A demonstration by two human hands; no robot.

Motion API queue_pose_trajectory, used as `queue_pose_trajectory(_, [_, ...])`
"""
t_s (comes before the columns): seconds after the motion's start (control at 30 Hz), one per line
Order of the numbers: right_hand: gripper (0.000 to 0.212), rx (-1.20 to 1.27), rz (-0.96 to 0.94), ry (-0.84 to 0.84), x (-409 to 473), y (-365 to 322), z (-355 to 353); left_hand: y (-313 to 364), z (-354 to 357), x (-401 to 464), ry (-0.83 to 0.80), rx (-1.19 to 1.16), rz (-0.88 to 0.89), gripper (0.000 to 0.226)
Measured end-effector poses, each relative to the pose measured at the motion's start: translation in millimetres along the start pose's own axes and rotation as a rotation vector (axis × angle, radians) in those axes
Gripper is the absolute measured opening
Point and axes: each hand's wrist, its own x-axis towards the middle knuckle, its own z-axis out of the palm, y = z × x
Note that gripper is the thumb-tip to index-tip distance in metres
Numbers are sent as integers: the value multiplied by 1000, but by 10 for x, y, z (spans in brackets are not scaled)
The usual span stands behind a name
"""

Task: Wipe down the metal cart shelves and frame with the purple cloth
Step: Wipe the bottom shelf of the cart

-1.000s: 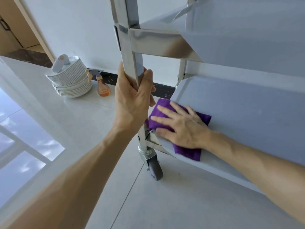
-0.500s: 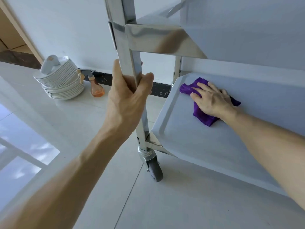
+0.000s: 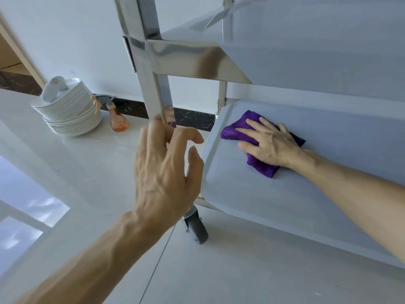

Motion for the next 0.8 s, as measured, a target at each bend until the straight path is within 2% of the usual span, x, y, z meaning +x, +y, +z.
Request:
queue_pose_trajectory(0.07, [56, -2, 0, 10, -18, 27, 23, 42, 50, -77, -69, 16, 181, 14])
queue_pose_trajectory(0.13, [56, -9, 5, 16, -10, 35, 40, 147, 151, -163, -186, 13, 262, 15])
queue_pose_trajectory(0.2, [57, -10, 1, 17, 9, 37, 47, 244, 315, -204, -359, 33, 225, 18])
queue_pose_trajectory(0.27, [57, -6, -5, 27, 25, 39, 56, 292, 492, -195, -549, 38, 114, 27])
queue_pose_trajectory(0.37, [60, 4, -14, 51, 48, 52, 77, 197, 726, -212, -717, 41, 6, 43])
queue_pose_trajectory(0.5, [67, 22, -32, 27, 183, 227, 47, 121, 876, -268, -746, 67, -1, 52])
queue_pose_trajectory(0.7, [61, -3, 279, 0, 806, 309, -5, 135, 954, -232, -717, 66, -14, 52])
queue_pose_trajectory(0.8, [61, -7, 295, -7, 1002, 25, 27, 130, 961, -241, -720, 62, -36, 50])
